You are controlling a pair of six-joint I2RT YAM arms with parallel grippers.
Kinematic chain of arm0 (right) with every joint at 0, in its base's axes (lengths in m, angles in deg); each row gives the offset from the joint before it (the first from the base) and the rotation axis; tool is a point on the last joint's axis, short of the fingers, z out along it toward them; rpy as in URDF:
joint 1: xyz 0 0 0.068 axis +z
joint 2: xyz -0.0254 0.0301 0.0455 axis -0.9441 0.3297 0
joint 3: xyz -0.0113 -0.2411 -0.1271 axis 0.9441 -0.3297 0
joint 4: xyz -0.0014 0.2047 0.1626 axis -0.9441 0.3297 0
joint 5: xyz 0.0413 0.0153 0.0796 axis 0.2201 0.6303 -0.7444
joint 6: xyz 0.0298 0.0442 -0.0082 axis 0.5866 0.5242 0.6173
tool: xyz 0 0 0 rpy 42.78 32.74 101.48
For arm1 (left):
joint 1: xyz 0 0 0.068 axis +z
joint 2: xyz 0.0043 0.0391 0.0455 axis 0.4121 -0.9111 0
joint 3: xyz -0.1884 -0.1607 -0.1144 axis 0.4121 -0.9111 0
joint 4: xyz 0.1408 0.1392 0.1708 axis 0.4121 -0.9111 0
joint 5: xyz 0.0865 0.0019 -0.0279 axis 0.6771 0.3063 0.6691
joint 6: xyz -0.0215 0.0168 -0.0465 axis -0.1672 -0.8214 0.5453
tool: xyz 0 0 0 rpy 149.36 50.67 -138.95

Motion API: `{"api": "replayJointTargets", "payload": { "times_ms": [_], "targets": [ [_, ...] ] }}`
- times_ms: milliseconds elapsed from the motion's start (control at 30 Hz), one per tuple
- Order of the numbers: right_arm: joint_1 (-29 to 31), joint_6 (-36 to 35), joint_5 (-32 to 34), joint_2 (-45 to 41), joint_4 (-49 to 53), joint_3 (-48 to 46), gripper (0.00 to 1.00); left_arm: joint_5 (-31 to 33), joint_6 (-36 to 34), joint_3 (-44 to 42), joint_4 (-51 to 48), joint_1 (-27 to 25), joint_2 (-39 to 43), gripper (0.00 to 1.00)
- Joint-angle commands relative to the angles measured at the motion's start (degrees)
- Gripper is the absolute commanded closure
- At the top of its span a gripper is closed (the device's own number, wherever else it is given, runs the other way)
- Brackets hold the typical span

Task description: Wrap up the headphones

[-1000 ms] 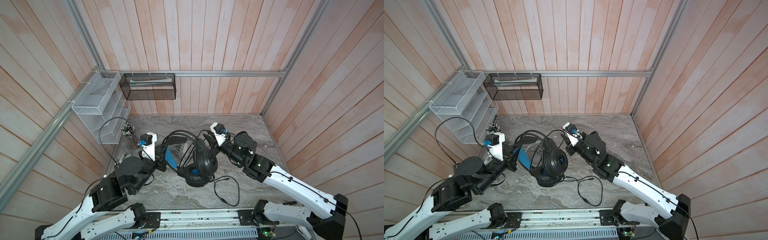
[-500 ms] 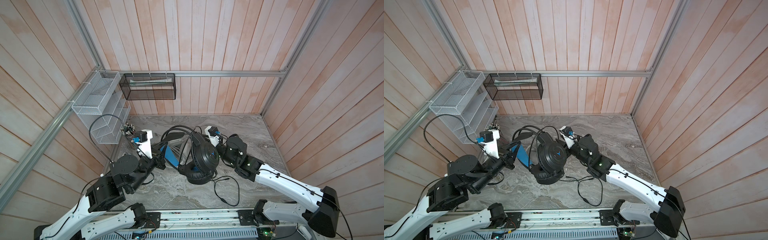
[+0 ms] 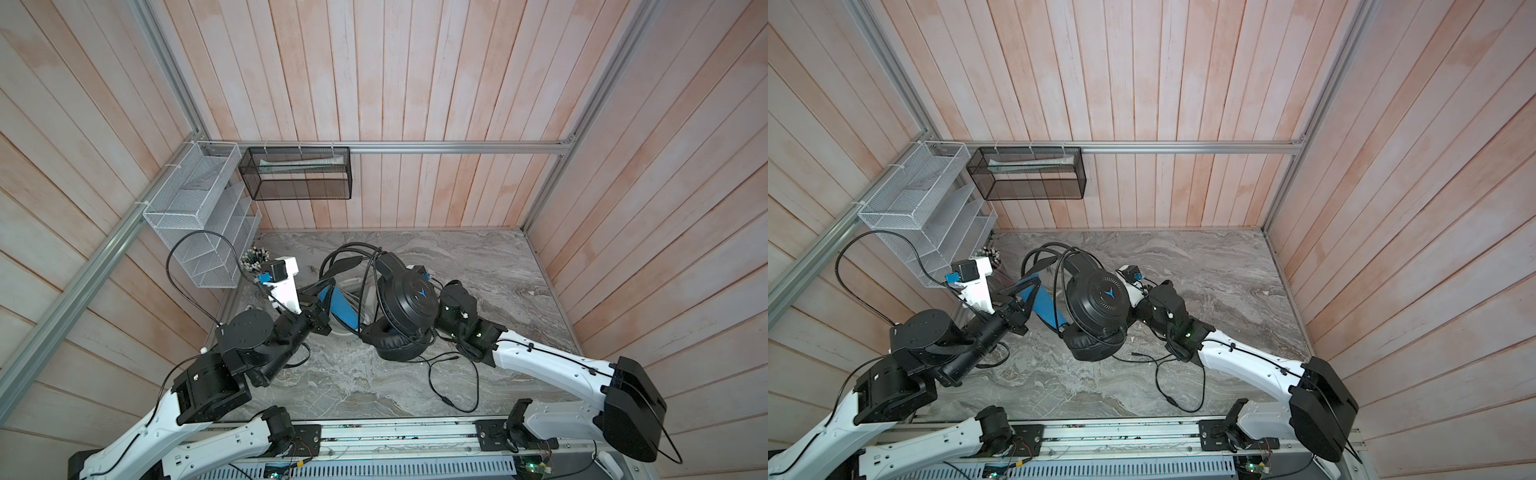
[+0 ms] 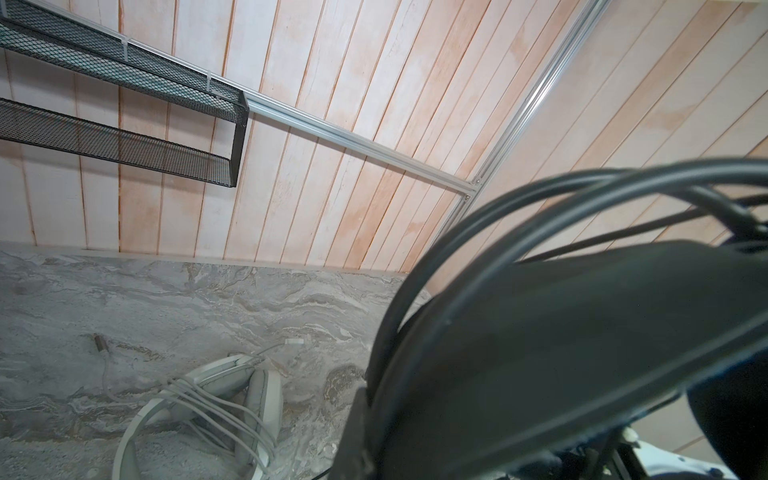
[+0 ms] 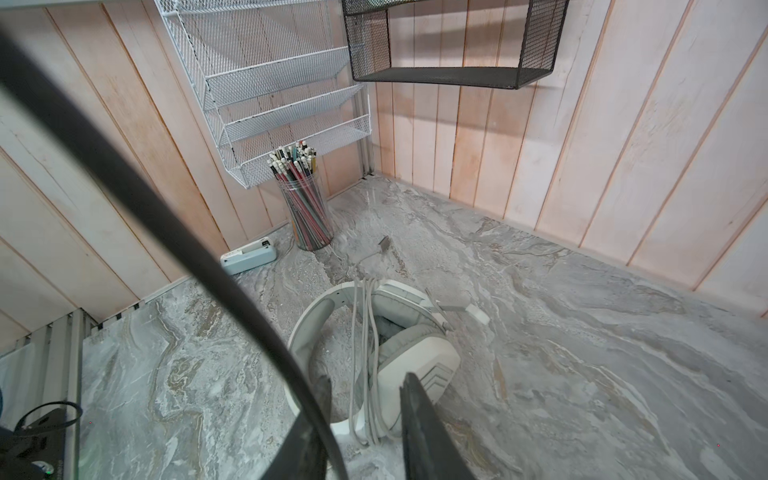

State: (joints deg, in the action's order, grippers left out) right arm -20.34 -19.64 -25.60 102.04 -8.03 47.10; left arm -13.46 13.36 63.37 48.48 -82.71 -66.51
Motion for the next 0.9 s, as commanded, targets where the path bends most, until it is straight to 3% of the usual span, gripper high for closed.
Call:
{"api": "replayJointTargets", "payload": {
  "times_ms": [0, 333, 633, 867],
  "targets": [
    [-0.30, 3.65, -2.97, 0.01, -7.04, -2.38, 0.67, 1.61, 3.28, 2.59, 7.51, -0.08, 0.99, 1.00],
    [-0.24, 7.82, -5.64, -0.83, -12.94, -8.86, 0.70, 3.65, 2.93, 2.74, 9.22, -0.08, 0.92, 1.00],
    [-0.27, 8.73, -6.36, -2.05, -13.47, -10.56, 0.65, 5.35, 1.95, 3.20, 8.83, -0.08, 0.59, 1.00],
    [-0.13, 9.14, -7.01, -1.04, -13.68, -10.69, 0.78, 5.99, 1.62, 3.16, 8.87, -0.14, 0.39, 1.00]
  ]
}}
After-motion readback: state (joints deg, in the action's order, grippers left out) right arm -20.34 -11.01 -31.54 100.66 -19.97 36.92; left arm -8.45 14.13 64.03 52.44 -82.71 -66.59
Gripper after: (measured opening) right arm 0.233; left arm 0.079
